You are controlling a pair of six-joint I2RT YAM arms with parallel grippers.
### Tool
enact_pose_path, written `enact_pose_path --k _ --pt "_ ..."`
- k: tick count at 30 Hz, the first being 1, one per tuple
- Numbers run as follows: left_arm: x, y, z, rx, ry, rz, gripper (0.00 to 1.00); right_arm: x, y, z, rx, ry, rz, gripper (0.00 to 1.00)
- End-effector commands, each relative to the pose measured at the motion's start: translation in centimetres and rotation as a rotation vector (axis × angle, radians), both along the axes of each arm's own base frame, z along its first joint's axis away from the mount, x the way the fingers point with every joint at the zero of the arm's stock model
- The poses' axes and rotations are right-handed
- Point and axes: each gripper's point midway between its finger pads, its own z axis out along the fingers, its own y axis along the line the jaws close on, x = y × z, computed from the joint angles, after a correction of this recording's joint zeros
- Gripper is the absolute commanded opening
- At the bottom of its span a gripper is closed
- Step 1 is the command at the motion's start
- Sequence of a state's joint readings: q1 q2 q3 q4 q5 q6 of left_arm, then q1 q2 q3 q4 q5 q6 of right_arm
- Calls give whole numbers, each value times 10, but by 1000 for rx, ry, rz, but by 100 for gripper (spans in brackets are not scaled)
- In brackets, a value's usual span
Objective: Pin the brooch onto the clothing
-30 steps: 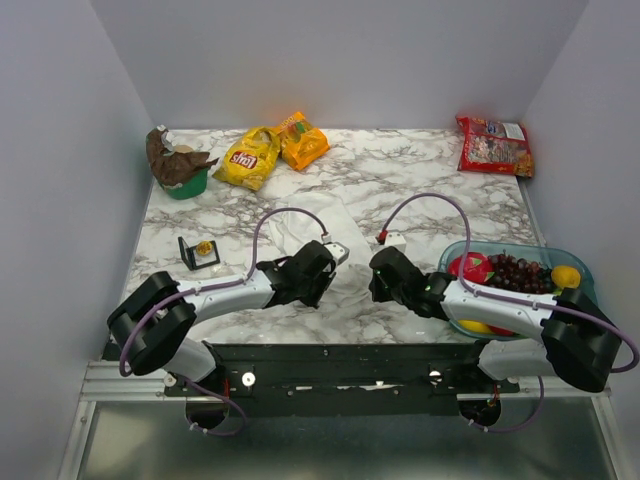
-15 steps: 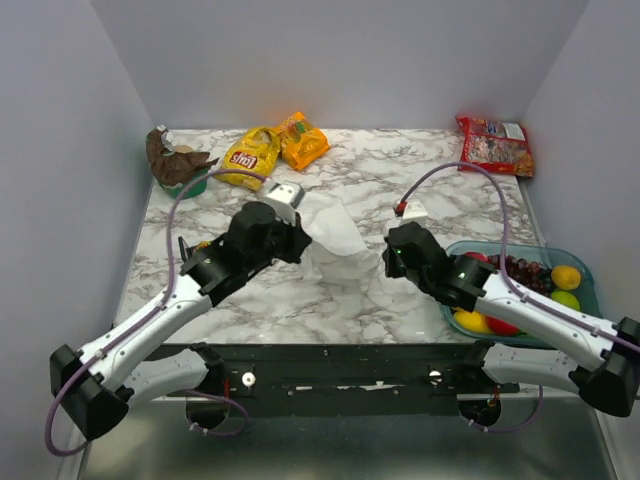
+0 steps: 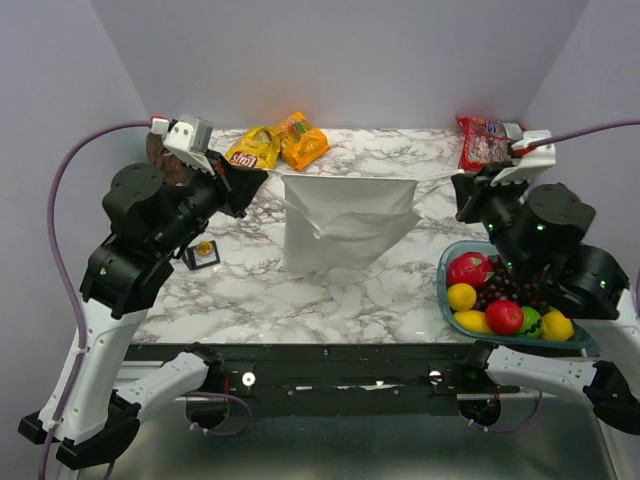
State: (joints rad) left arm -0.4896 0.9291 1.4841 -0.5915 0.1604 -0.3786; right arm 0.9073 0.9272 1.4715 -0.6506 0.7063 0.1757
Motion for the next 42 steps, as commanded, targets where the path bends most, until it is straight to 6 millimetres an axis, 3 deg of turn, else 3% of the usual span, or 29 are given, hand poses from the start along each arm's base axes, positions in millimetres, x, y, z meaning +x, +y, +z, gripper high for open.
enact_pose_path --k 1,3,7,11,14,15,17,18,19,20,21,22,23,24,25,26,27,28,29,30,32,33,34,35,36,37,39,40,42 --pt "-34 -18 41 -44 -35 -195 0 -15 -22 44 -41 -103 26 1" --pt "-44 -26 59 -78 -42 -261 0 -24 -26 65 6 -144 60 1" --pt "-57 -44 63 -131 -4 -402 0 -37 -16 84 77 -196 163 1" --pt "-33 -54 32 -164 86 -443 0 -18 -8 62 39 -161 100 1" --pt "9 -50 -11 -288 238 -500 0 13 14 33 -24 -81 76 1" --pt "43 -37 -42 -318 305 -441 0 29 29 18 -16 -30 103 1" --pt "79 -25 -76 -315 367 -369 0 62 34 -2 11 22 139 1" --pt "107 -20 -112 -297 476 -314 0 78 36 -12 10 48 129 1" --pt "131 -10 -134 -254 484 -242 3 111 40 -40 -26 122 98 1" --pt "147 -7 -150 -232 512 -213 14 129 49 -44 -27 146 115 1" --pt "174 -3 -182 -219 596 -171 28 145 54 -57 -35 182 118 1" --pt "191 3 -199 -211 625 -125 62 176 69 -102 -41 298 144 1" --pt "204 6 -213 -197 643 -102 81 191 77 -102 -19 311 165 6" --pt "221 8 -232 -186 675 -83 91 202 83 -116 -15 354 181 17" --pt "227 10 -239 -171 672 -61 99 214 90 -133 -14 398 189 49" --pt "233 12 -245 -142 659 -31 99 221 99 -170 -37 499 212 61" --pt "231 12 -246 -120 644 -26 99 223 104 -175 -38 525 229 68" --pt "227 11 -245 -93 630 -23 99 220 106 -188 -38 562 238 81" --pt "224 14 -248 -53 617 12 99 213 110 -184 -22 552 271 96" --pt "211 13 -262 16 620 23 99 199 106 -215 -31 614 282 100" --pt "183 11 -252 75 575 52 99 185 108 -218 7 588 316 100" --pt "170 2 -255 127 554 78 99 172 104 -203 29 548 327 100" --pt "140 1 -262 156 552 86 99 156 99 -228 35 589 323 100" --pt "125 -1 -269 178 552 102 99 145 96 -230 47 589 328 100" --pt "99 2 -300 223 606 132 99 132 91 -216 64 550 336 100" --pt "74 -12 -294 204 595 105 99 117 85 -239 63 598 327 99" --pt "41 -17 -314 202 655 100 98 102 77 -244 65 602 317 97" --pt "11 -20 -334 230 692 78 95 92 72 -237 77 585 311 96" --pt "-15 -23 -348 201 751 92 93 78 62 -249 73 602 288 95"
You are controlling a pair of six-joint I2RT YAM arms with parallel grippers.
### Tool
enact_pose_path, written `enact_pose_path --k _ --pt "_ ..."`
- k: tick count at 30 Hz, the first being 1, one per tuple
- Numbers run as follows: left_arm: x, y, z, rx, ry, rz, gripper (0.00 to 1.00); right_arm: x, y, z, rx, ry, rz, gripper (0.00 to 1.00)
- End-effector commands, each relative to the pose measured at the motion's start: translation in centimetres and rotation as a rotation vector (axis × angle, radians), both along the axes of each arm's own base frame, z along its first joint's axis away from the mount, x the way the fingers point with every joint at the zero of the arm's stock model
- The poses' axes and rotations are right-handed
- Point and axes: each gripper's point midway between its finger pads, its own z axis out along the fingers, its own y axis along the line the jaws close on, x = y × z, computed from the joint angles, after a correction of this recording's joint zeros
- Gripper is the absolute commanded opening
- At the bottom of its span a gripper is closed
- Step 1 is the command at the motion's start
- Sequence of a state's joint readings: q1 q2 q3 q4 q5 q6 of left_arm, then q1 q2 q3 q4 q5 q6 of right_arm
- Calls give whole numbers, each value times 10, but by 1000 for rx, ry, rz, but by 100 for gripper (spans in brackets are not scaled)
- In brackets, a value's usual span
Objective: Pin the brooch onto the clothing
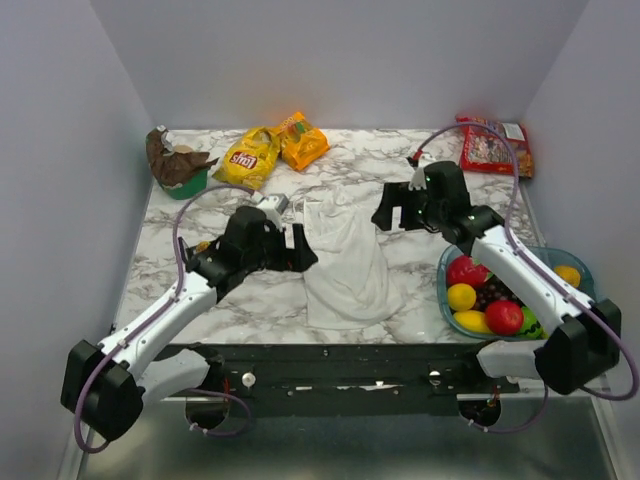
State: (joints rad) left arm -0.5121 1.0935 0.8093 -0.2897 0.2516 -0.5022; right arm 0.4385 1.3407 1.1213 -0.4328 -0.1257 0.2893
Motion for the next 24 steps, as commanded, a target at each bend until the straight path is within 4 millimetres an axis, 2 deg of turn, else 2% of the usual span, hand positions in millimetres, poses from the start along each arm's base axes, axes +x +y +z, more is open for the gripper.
enact_pose_path --k 1,2,3,5,10,15,17,24 --pt "-61 27 -79 129 192 156 89 -22 -7 -4 51 -14 -22 95" --pt "-76 19 -83 122 216 146 86 -29 -11 4 63 -34 -29 94" --pt "-85 16 -86 128 221 137 84 -33 -13 0 61 -26 -34 94" --pt "-102 14 -94 166 221 120 79 -40 -16 7 83 -44 -47 93" --pt "-121 8 -110 273 255 73 78 -50 -19 6 105 -43 -57 91" --pt "-120 14 -122 356 249 77 76 -55 -22 1 105 -38 -58 89" --pt "-118 9 -122 347 244 71 71 -59 -23 0 109 -38 -57 89" --pt "-113 -13 -126 306 250 35 62 -63 -25 -1 114 -42 -61 87"
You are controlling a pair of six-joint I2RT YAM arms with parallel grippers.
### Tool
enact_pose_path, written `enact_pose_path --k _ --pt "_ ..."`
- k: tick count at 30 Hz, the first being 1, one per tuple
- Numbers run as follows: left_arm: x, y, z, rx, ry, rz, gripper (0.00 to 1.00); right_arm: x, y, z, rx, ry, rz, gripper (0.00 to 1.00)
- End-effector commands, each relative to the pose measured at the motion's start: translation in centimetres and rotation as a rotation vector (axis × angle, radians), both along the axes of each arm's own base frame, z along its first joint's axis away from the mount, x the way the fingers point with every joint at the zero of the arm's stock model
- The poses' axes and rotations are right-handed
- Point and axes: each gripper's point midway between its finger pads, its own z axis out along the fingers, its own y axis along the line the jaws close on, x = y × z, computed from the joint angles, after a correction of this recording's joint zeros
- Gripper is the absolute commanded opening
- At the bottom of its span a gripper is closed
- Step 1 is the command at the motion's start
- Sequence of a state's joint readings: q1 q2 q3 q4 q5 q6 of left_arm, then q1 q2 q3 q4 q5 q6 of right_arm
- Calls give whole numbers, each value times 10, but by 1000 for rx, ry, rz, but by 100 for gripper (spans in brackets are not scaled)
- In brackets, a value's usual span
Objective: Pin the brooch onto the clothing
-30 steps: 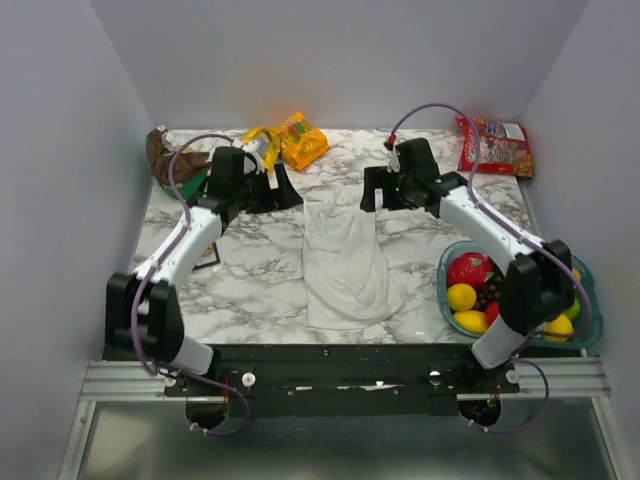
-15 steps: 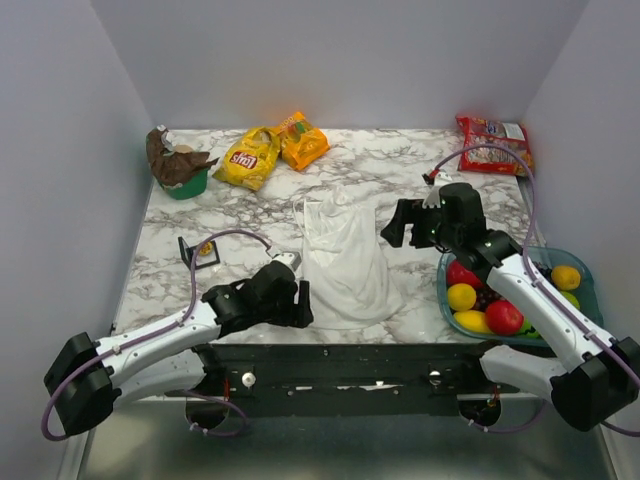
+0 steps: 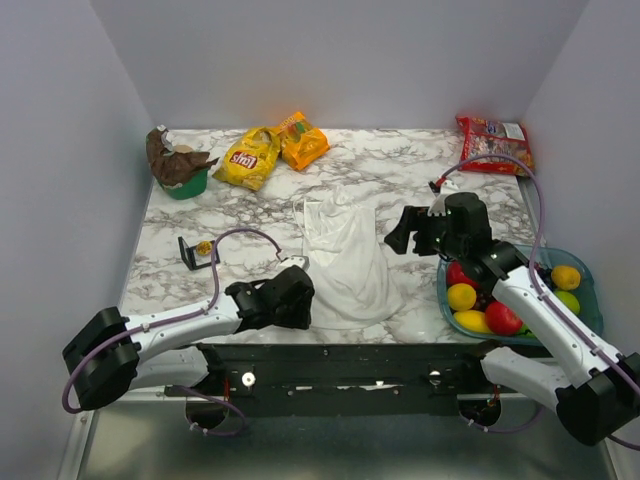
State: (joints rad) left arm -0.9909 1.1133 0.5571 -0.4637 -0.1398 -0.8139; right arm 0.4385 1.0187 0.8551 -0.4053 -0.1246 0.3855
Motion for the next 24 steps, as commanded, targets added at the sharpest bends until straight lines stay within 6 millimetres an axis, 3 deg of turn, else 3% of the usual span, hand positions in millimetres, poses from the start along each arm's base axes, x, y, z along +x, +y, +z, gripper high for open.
enact_pose_path --k 1,17,21,24 --pt "13 -21 6 -42 -37 0 61 -3 -1 1 14 -11 -5 87" --pt "4 -37 -13 -35 8 -55 51 -8 -4 -3 14 -6 -16 86" --pt "2 -35 -19 -25 21 -49 39 -8 -4 -4 13 -5 -16 85" --pt "2 -31 -19 -16 14 -42 24 -9 -5 -3 15 -7 -15 85"
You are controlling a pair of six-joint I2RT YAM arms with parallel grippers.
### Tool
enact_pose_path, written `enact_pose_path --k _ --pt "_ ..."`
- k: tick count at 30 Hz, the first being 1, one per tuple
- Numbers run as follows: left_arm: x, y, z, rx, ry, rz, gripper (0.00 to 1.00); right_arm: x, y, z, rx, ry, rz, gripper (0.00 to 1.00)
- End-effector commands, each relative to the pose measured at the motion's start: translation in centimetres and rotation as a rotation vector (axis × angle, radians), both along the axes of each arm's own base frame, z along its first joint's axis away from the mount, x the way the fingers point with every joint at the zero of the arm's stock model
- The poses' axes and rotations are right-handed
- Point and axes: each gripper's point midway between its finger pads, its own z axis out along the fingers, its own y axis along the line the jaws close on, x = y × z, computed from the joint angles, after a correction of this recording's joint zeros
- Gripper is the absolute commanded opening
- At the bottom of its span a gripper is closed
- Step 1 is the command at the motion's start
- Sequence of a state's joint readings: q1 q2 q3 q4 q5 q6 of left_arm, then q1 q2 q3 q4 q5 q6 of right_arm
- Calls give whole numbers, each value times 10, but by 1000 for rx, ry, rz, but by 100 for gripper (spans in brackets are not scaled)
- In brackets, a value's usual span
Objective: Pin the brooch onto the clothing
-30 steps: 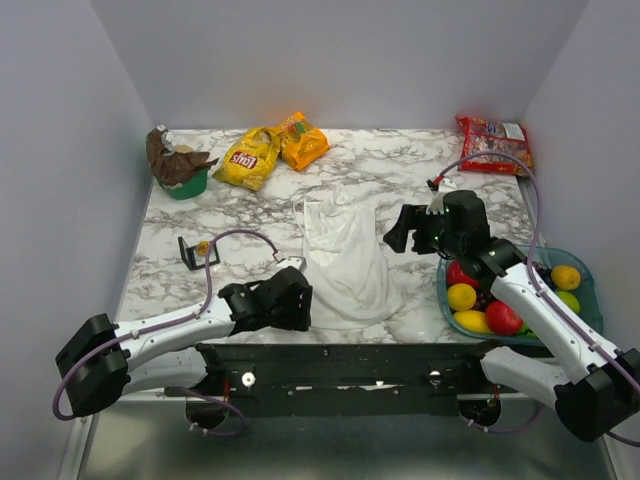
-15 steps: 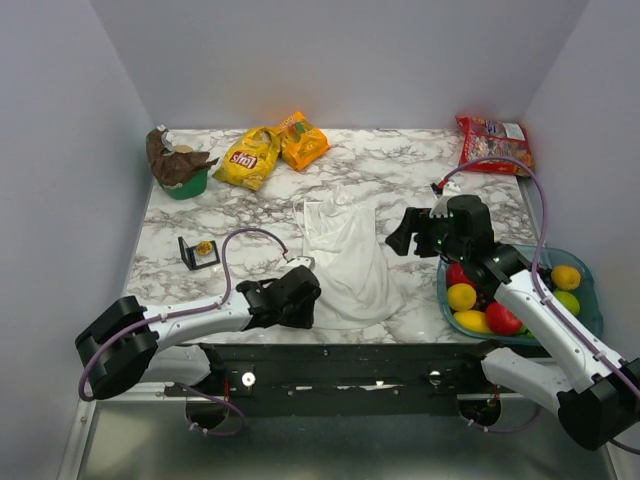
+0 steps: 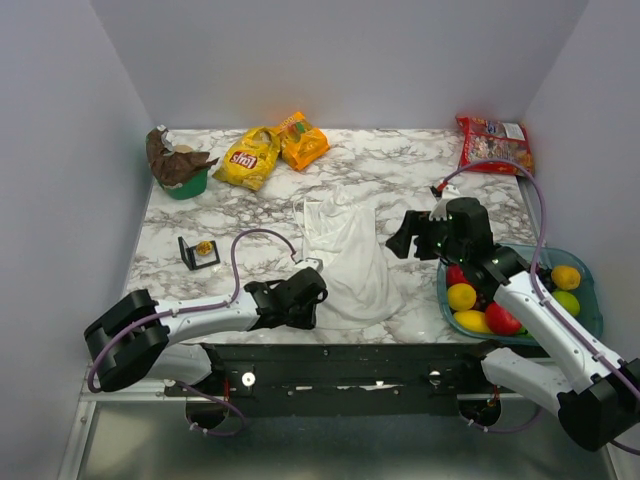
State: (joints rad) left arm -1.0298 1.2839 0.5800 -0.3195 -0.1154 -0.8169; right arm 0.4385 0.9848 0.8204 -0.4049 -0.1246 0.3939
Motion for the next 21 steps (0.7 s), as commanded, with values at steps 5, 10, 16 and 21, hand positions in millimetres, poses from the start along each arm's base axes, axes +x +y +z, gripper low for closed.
enact_pose_path --k 5,10,16,21 --pt "13 -13 38 -132 -89 35 6 -6 -1 -6 2 9 7 85" --pt "46 -20 95 -416 -163 111 0 -15 1 -28 0 69 26 85" --pt "53 -2 83 -521 -91 144 0 -35 2 -74 -9 181 42 76" --pt "56 15 70 -557 -68 208 0 -55 9 -113 -67 277 47 72"
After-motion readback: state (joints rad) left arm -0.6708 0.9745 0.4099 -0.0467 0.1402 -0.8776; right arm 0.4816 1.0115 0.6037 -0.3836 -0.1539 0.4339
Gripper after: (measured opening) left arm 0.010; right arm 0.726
